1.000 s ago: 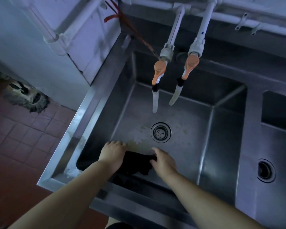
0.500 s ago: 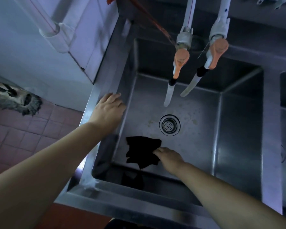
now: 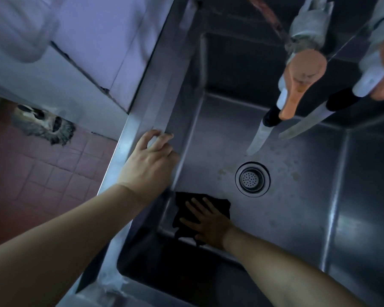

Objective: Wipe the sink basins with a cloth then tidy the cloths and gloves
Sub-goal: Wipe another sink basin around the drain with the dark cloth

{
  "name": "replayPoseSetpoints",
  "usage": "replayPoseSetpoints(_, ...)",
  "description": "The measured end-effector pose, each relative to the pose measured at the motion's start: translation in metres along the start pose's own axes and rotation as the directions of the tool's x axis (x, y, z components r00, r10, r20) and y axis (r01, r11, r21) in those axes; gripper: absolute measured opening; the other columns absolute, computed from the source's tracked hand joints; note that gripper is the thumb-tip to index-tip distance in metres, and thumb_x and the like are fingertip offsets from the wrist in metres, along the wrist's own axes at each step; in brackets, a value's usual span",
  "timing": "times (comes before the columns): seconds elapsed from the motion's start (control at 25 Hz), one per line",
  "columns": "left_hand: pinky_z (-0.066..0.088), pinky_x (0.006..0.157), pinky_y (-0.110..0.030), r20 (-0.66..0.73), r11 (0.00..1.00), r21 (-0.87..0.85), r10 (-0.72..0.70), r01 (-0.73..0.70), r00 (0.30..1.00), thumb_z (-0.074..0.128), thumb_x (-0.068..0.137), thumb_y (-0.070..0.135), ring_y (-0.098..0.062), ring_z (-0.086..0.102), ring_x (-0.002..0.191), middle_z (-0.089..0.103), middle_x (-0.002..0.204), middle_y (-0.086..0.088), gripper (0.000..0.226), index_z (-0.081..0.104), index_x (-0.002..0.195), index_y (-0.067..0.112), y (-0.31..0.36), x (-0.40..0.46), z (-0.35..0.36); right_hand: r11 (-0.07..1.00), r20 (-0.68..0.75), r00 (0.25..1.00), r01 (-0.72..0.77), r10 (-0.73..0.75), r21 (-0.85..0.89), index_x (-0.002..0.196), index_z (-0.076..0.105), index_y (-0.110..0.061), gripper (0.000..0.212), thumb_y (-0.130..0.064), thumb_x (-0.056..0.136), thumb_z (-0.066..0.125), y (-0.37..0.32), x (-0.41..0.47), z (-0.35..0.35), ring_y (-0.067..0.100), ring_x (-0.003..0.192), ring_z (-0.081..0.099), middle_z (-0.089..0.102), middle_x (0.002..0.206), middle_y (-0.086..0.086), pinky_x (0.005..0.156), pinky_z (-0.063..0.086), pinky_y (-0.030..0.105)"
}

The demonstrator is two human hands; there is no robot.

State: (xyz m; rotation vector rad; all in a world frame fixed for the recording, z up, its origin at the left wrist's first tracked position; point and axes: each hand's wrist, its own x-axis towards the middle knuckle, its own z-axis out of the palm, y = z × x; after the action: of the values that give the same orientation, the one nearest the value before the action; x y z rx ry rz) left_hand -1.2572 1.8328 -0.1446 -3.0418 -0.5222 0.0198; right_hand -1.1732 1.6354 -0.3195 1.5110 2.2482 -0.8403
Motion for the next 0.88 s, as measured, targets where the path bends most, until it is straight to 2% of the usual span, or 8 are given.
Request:
replayPoseSetpoints(0.12, 0.033, 0.108, -0.040, -0.008, 1.000, 0.007, -0.020, 0.020, 1.000, 0.059, 0.067, 0.001, -0.021, 0.057, 0.117, 0.065, 0.074, -0.003, 0.014, 0.066, 0.071, 0.013, 0.001, 0.001, 0.003, 0.976, -0.068, 0.991, 0.097, -0.112, -0.196, 0.142, 0.034, -0.043, 0.060, -0.058, 0.086, 0.049, -0.020, 0.022, 0.015, 0.029, 0.140, 0.028, 0.030, 0.153, 0.007, 0.110, 0.016, 0.053)
replayPoseSetpoints(0.16, 0.034, 0.108, -0.040, -0.007, 1.000, 0.002, -0.025, 0.025, 1.000, 0.059, 0.067, 0.002, -0.021, 0.057, 0.116, 0.065, 0.075, -0.002, 0.013, 0.066, 0.071, 0.013, 0.001, 0.001, 0.003, 0.968, -0.116, 0.984, 0.102, -0.131, -0.229, 0.139, 0.037, -0.046, 0.058, -0.060, 0.085, 0.048, -0.022, 0.028, 0.016, 0.026, 0.138, 0.034, 0.036, 0.150, 0.003, 0.110, 0.018, 0.052)
replayPoseSetpoints(0.24, 0.036, 0.107, -0.040, -0.008, 0.999, -0.005, -0.033, 0.033, 0.999, 0.060, 0.067, 0.002, -0.021, 0.058, 0.115, 0.067, 0.078, -0.002, 0.014, 0.066, 0.071, 0.013, 0.002, 0.002, 0.003, 0.949, -0.214, 0.960, 0.114, -0.182, -0.294, 0.137, 0.038, -0.049, 0.055, -0.064, 0.084, 0.044, -0.014, 0.039, 0.016, 0.023, 0.137, 0.036, 0.039, 0.148, -0.004, 0.113, 0.020, 0.058)
replayPoseSetpoints(0.28, 0.037, 0.106, -0.040, -0.013, 0.999, -0.004, -0.038, 0.038, 0.999, 0.060, 0.066, 0.002, -0.021, 0.059, 0.114, 0.067, 0.079, -0.002, 0.014, 0.067, 0.072, 0.013, 0.001, 0.002, 0.003, 0.947, -0.256, 0.947, 0.112, -0.194, -0.302, 0.135, 0.040, -0.049, 0.056, -0.066, 0.082, 0.044, -0.005, 0.042, 0.014, 0.023, 0.137, 0.037, 0.041, 0.147, -0.006, 0.113, 0.021, 0.056)
replayPoseSetpoints(0.44, 0.032, 0.110, -0.038, -0.029, 0.998, 0.052, -0.044, 0.045, 0.999, 0.055, 0.071, 0.004, -0.021, 0.058, 0.114, 0.067, 0.083, 0.000, 0.016, 0.066, 0.074, 0.015, 0.002, -0.001, 0.005, 0.982, -0.365, 0.923, 0.056, -0.119, -0.180, 0.134, 0.048, -0.040, 0.063, -0.062, 0.076, 0.058, 0.039, 0.054, -0.001, 0.030, 0.134, 0.041, 0.049, 0.142, 0.001, 0.107, 0.027, 0.059)
replayPoseSetpoints(0.6, 0.033, 0.109, -0.041, -0.103, 0.998, 0.063, -0.021, 0.027, 0.994, 0.036, 0.089, 0.010, -0.023, 0.059, 0.115, 0.067, 0.081, 0.000, 0.034, 0.066, 0.074, 0.016, 0.002, -0.001, 0.009, 0.986, -0.495, 0.862, -0.158, 0.112, -0.052, 0.141, 0.041, -0.029, 0.068, -0.052, 0.080, 0.061, 0.119, 0.072, -0.039, 0.036, 0.138, 0.032, 0.039, 0.148, 0.012, 0.110, 0.018, 0.059)
replayPoseSetpoints(0.76, 0.037, 0.107, -0.043, -0.114, 0.995, 0.097, 0.002, 0.009, 0.993, 0.044, 0.084, 0.005, -0.024, 0.059, 0.114, 0.067, 0.080, 0.000, 0.026, 0.066, 0.076, 0.016, 0.000, -0.003, 0.015, 0.939, -0.532, 0.795, -0.345, 0.291, -0.002, 0.150, 0.014, -0.027, 0.066, -0.053, 0.094, 0.037, 0.204, 0.093, -0.076, 0.029, 0.146, 0.002, 0.009, 0.159, 0.008, 0.113, -0.011, 0.046)
replayPoseSetpoints(0.88, 0.039, 0.106, -0.044, -0.128, 0.997, 0.076, 0.014, -0.004, 0.992, 0.044, 0.083, 0.005, -0.024, 0.060, 0.112, 0.066, 0.078, 0.000, 0.025, 0.065, 0.076, 0.016, -0.003, -0.002, 0.015, 0.880, -0.542, 0.716, -0.464, 0.441, 0.103, 0.151, 0.008, -0.027, 0.065, -0.054, 0.096, 0.030, 0.236, 0.111, -0.095, 0.025, 0.146, -0.001, 0.005, 0.160, 0.005, 0.110, -0.016, 0.041)
